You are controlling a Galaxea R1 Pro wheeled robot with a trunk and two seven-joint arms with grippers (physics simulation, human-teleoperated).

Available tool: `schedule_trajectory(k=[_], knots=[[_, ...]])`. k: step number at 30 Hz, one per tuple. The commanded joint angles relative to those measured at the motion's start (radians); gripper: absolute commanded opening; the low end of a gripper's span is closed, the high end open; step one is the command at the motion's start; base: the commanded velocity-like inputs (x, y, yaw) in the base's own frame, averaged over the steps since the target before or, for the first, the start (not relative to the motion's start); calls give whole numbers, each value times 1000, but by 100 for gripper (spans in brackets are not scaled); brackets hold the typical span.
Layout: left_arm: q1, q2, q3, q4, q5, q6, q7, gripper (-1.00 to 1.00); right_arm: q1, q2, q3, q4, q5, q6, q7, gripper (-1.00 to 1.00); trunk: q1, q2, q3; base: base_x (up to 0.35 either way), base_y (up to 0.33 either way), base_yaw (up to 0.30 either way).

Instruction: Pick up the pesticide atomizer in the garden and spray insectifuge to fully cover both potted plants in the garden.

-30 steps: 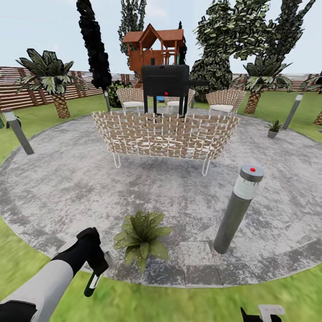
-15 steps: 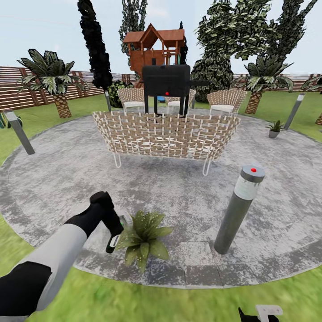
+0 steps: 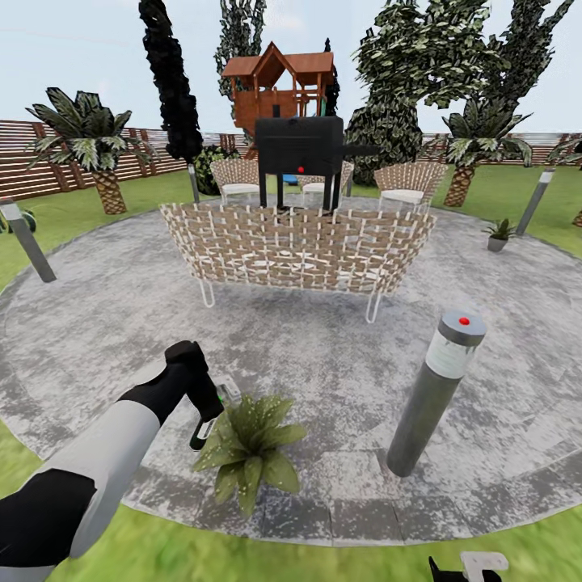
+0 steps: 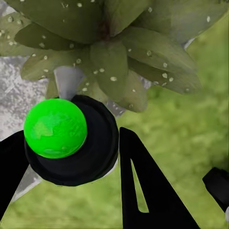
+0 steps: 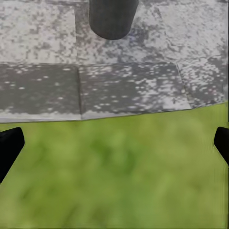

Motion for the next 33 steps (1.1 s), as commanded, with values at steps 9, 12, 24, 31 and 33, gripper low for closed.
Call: schedule_trajectory(k=[9, 12, 24, 31, 33], knots=[[4, -6, -124, 1, 0, 8, -76, -100, -1, 0, -8, -1, 3, -4, 8, 100, 0, 0, -1, 43, -42, 173], [4, -5, -197, 1, -3, 7, -185, -100, -1, 0, -8, -2, 3, -4, 8, 100, 0, 0, -1, 0, 0, 15], [6, -5, -191, 4, 4, 7, -188, -100, -1, 0, -8, -1, 3, -4, 9, 100, 0, 0, -1, 0, 0, 1], [33, -35, -197, 2, 6, 2, -193, -100, -1, 2, -7, -1, 3, -4, 9, 100, 0, 0, -1, 0, 0, 0], [56, -23, -195, 3, 6, -19, -192, -100, -1, 2, -7, -1, 3, -4, 9, 100, 0, 0, -1, 0, 0, 0]])
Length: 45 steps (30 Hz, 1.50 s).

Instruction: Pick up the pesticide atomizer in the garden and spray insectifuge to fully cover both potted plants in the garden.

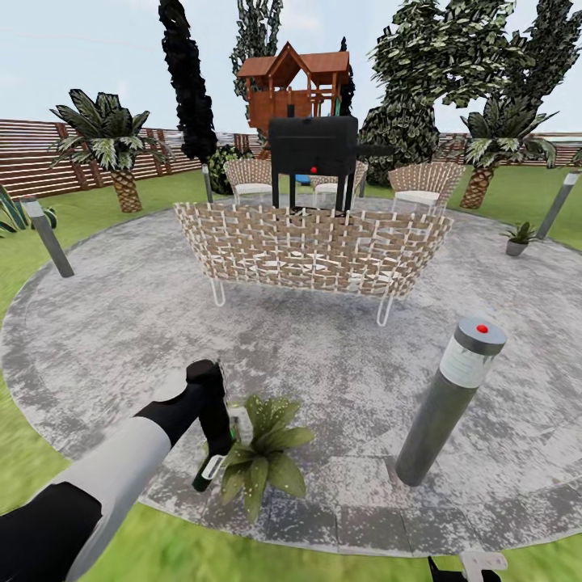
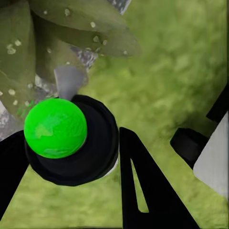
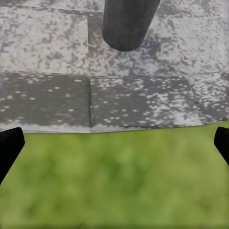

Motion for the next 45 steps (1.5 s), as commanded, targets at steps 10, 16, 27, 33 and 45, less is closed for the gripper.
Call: schedule_trajectory(k=[10, 16, 27, 33, 45], knots=[[28, -10, 1, -1, 0, -48, 1, -100, -1, 0, -9, -1, 3, -4, 9, 100, 0, 0, -1, 0, 0, 0], [34, 0, -3, -3, 2, -46, 2, -100, -1, 0, -9, -1, 3, -4, 9, 100, 0, 0, -1, 0, 0, 0], [37, -37, 1, -3, -2, -46, 3, -100, -1, -2, -10, -2, 3, -4, 8, 100, 0, 0, -1, 0, 0, 0], [37, -12, 3, -4, -2, -45, 5, -100, -1, -3, -10, -3, 3, -4, 8, 100, 0, 0, -1, 0, 0, 0], [82, -8, -5, -1, -6, -45, 8, -100, -1, 2, -9, -3, 3, -4, 9, 100, 0, 0, -1, 0, 0, 0]])
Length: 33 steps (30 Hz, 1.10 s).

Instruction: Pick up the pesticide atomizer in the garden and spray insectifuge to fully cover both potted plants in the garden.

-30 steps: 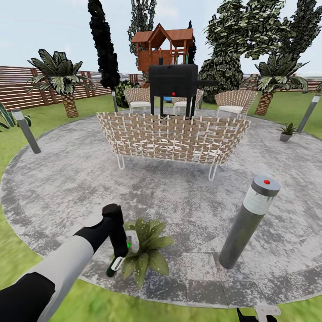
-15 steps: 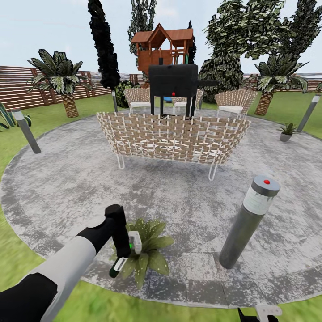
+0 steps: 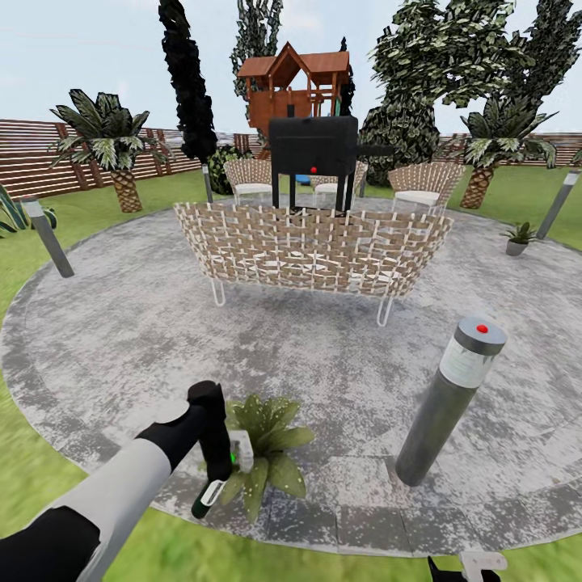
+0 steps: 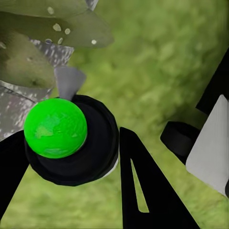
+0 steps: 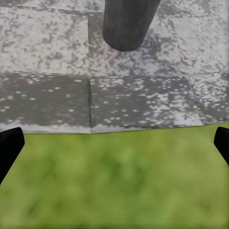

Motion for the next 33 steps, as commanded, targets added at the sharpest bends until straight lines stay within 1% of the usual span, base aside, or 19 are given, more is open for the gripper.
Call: schedule_trajectory(k=[1, 7, 10, 12, 17, 20, 27, 28, 29, 30, 33], knots=[[0, -3, -2, -1, -6, 11, -7, -100, -1, 0, -9, -1, 3, -4, 8, 100, 0, 0, -1, 0, 0, 0], [1, -22, 2, -5, -4, 19, -7, -100, -1, 0, -9, -1, 3, -4, 8, 100, 0, 0, -1, 0, 0, 0], [1, -23, 6, -6, -4, 19, -7, -100, -1, 0, -9, -1, 3, -4, 8, 100, 0, 0, -1, -41, 0, 0], [1, -23, 8, -6, -4, 20, -2, -100, -1, 0, -10, -1, 3, -4, 8, 100, 0, 0, -1, -243, 68, 0], [1, -23, 5, -8, -4, 21, 0, -100, -1, -1, -10, -1, 3, -4, 7, 100, 0, 0, -1, -210, 237, 0], [-7, -24, 4, -62, -6, 25, -5, -100, -1, -1, -10, -1, 3, -4, 8, 100, 0, 0, -1, -78, 294, -38], [-17, -31, 3, -70, -4, 27, -11, -100, -1, -2, -10, -1, 3, -4, 8, 100, 0, 0, -1, 80, 307, -264], [-20, -33, 3, -70, -4, 27, -12, -100, -1, -2, -10, -1, 3, -4, 7, 100, 0, 0, -1, 157, 308, -284], [-29, -43, 3, -70, -4, 27, -14, -100, -1, -2, -10, -1, 3, -4, 7, 100, 0, 0, -1, 163, 309, -284], [-32, -48, 2, -70, -5, 27, -14, -100, -1, -3, -10, -1, 3, -4, 7, 100, 0, 0, -1, 169, 309, -285], [-36, -52, 2, -70, -9, 27, -14, -100, -1, -3, -10, -1, 3, -4, 7, 100, 0, 0, -1, 207, 261, -284]])
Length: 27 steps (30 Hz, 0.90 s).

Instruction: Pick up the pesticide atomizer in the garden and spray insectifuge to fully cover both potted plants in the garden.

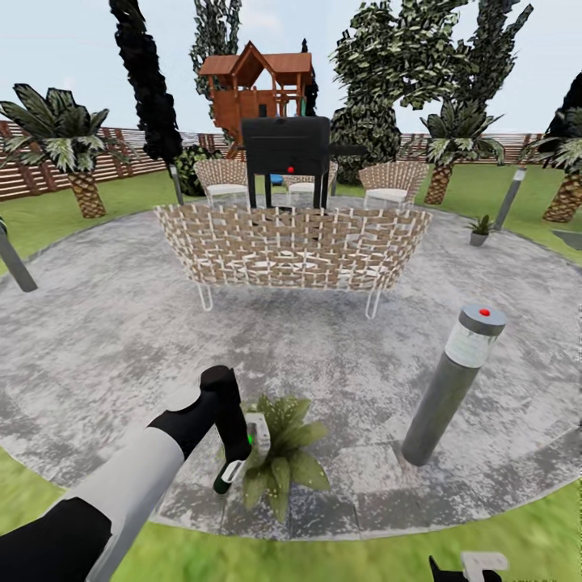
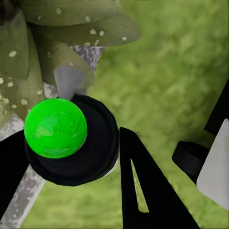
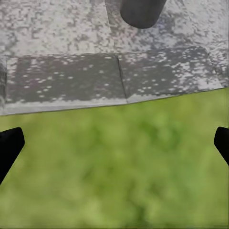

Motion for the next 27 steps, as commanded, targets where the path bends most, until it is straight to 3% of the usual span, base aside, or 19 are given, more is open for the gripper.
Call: schedule_trajectory(k=[1, 12, 22, 27], knots=[[0, 0, -1, -1, -6, 11, -8, -100, -1, 0, -9, -2, 4, -4, 9, 100, 0, 0, -1, 163, 158, -284], [1, 9, -3, 0, -9, 7, -23, -100, -1, 0, -9, -2, 4, -4, 9, 100, 0, 0, -1, 29, 36, -234], [5, 8, -2, 0, -9, 7, -32, -100, -1, -1, -10, -2, 4, -4, 9, 100, 0, 0, -1, 22, 286, -5], [0, 5, -2, -1, -10, 7, -57, -100, -1, -1, -10, -2, 4, -4, 9, 100, 0, 0, -1, 0, 293, -185]])
